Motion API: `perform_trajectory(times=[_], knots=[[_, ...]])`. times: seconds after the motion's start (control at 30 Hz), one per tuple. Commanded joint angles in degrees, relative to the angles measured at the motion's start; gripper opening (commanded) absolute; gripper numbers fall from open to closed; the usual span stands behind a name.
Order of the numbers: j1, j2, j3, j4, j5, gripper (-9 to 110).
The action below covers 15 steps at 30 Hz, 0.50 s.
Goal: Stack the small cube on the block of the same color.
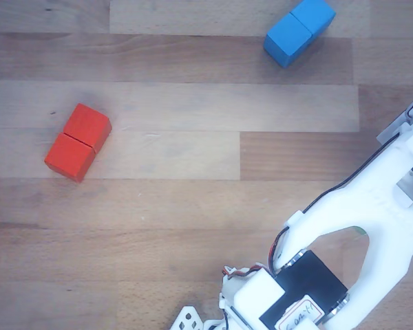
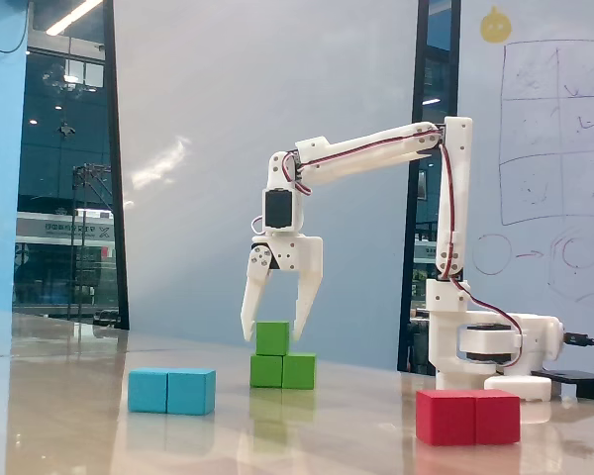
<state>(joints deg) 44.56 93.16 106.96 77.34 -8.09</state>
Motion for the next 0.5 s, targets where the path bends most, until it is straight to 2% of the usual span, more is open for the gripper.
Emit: perform_trajectory(times=[0.0,0.27,0.47], knots=[[0.2,1.4,-1.8,0.7,-0.7,24],[-0.8,2.1,-2.5,0.7,-1.0,25],[-6.3,4.1,-2.5,0.7,-0.9,25]])
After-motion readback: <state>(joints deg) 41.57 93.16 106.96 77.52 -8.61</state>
